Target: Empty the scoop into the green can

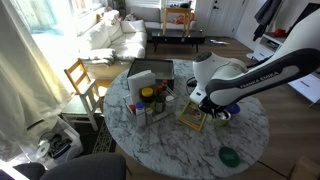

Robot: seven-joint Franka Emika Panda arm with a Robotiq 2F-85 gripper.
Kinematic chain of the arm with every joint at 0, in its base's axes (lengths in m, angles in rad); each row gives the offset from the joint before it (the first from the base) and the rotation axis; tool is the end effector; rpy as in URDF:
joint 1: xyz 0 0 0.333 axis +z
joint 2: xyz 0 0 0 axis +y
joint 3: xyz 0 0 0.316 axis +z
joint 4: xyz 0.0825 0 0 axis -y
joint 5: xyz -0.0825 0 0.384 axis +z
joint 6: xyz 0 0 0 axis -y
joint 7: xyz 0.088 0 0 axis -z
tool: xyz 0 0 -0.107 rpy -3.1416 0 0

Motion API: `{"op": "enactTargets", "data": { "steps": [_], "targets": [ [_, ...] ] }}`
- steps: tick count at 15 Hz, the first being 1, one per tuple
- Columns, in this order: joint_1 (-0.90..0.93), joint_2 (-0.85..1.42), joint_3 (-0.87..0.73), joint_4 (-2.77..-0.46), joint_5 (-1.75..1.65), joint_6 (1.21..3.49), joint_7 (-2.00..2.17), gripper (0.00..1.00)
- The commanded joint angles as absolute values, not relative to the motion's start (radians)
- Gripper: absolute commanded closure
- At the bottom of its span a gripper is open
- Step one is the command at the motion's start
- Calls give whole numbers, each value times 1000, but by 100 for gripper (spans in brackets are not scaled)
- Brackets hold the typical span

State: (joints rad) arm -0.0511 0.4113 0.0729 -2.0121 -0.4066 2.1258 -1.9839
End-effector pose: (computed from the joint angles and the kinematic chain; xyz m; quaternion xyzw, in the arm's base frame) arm 0.5725 -0.0056 0.2292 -0.4130 -0.8885 0.1955 0.0415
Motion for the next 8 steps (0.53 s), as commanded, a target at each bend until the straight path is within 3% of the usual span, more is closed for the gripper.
{"op": "enactTargets", "data": {
  "steps": [1,8],
  "targets": [
    [-90,353,63,-2116,-316,2268,-1973,98],
    [-117,247,30,-2279,-241,2508,-1918,98]
  ]
}}
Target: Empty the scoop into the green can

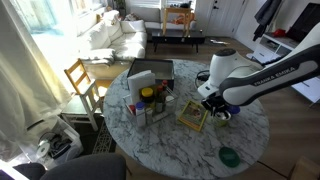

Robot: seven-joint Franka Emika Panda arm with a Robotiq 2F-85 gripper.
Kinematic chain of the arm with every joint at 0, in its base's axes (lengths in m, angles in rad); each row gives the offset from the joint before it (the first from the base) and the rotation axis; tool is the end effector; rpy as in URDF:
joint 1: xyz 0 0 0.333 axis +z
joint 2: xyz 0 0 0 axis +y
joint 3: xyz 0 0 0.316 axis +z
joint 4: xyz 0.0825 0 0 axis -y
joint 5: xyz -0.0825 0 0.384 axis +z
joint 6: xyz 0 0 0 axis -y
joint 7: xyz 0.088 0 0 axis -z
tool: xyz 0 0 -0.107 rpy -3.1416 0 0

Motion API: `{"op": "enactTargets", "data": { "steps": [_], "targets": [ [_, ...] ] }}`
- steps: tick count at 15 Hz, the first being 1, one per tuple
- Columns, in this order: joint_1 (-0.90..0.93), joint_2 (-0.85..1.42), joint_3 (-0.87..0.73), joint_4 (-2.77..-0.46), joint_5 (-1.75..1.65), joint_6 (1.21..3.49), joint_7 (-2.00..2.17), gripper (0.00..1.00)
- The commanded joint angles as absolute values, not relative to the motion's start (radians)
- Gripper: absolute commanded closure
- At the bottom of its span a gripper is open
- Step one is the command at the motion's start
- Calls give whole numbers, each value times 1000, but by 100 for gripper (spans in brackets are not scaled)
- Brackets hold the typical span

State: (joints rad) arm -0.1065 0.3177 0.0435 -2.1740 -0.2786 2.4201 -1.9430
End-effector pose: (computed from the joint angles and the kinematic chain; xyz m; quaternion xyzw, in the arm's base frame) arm 0.5542 -0.0362 0.2388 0.4980 0.8627 -0.0871 0.0144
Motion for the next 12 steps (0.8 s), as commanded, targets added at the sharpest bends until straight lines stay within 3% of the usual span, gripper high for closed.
{"op": "enactTargets", "data": {
  "steps": [1,12],
  "targets": [
    [-122,234,29,-2304,-224,2537,-1914,98],
    [-157,120,51,-2554,56,2901,-1936,98]
  ]
}}
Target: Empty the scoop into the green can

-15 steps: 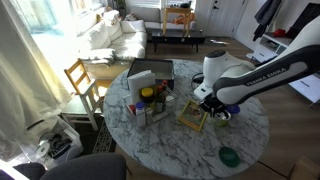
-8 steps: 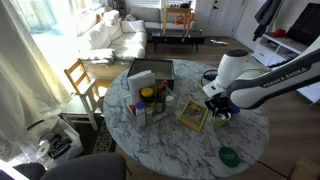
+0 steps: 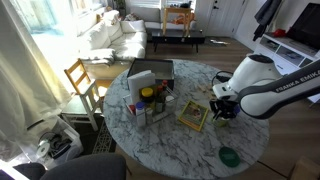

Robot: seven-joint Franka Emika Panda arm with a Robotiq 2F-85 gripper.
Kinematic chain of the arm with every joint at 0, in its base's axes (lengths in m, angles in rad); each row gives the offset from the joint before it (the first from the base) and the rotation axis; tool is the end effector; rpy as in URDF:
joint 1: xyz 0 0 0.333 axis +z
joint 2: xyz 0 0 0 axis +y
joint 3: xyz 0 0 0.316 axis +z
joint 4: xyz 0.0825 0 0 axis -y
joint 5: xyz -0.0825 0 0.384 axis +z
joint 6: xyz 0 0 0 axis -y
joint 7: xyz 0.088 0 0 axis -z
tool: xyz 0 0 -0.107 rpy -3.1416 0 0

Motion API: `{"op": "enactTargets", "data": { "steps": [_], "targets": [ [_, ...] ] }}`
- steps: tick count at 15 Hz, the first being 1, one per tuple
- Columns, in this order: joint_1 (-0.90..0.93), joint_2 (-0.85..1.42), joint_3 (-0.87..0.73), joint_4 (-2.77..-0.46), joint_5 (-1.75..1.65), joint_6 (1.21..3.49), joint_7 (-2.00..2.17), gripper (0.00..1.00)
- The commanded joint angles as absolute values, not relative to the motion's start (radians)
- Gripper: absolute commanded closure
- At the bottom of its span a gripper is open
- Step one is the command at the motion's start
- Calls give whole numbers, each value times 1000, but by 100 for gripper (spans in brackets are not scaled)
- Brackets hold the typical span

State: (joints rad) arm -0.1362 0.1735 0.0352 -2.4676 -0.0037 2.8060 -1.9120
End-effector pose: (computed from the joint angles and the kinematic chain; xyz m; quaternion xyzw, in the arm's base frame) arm 0.4944 -0.0496 0.2417 0.6143 0.7848 0.0460 0.0684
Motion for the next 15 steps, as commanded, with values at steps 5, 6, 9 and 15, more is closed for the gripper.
{"op": "enactTargets", "data": {
  "steps": [5,6,9,15],
  "targets": [
    [-182,110,93,-2619,163,3067,-1980,98],
    [-189,111,105,-2625,185,3087,-1991,98],
    [-223,120,165,-2643,261,3182,-2030,98],
    [-297,146,243,-2651,246,3296,-2012,98]
  ]
}}
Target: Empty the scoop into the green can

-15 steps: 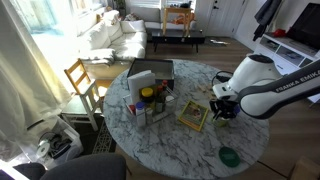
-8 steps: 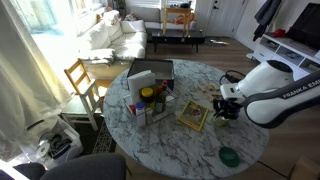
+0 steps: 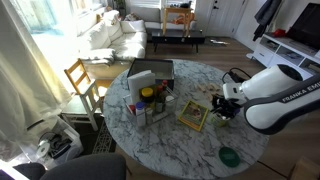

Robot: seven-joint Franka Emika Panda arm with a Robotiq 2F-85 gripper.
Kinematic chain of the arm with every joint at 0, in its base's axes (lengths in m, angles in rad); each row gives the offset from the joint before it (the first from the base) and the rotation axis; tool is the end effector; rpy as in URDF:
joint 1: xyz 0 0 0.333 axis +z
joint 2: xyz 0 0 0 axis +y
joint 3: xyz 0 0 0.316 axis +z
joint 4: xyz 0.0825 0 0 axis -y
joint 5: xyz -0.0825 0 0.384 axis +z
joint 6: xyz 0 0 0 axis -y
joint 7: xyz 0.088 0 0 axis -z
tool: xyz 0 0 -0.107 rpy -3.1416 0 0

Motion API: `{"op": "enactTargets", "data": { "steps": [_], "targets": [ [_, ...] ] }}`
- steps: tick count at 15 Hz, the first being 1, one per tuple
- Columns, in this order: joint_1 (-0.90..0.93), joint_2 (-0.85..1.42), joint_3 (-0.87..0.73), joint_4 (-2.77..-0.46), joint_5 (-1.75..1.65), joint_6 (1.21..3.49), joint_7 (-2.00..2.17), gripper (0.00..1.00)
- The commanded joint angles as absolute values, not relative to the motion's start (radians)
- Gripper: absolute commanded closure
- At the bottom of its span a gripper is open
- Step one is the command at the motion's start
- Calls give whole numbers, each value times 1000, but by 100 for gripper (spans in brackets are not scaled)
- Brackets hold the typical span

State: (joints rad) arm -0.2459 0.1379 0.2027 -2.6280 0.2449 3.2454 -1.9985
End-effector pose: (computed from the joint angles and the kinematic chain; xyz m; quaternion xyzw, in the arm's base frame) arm 0.4663 -0.0428 0.2530 0.6423 0.7288 0.1484 0.1851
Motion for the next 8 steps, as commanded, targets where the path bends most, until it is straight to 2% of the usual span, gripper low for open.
{"op": "enactTargets", "data": {
  "steps": [1,6,8],
  "targets": [
    [-307,148,247,-2651,241,3298,-2010,98],
    [-323,102,250,-2647,215,3180,-2034,98],
    [-268,57,179,-2658,169,3080,-2060,98]
  ]
}}
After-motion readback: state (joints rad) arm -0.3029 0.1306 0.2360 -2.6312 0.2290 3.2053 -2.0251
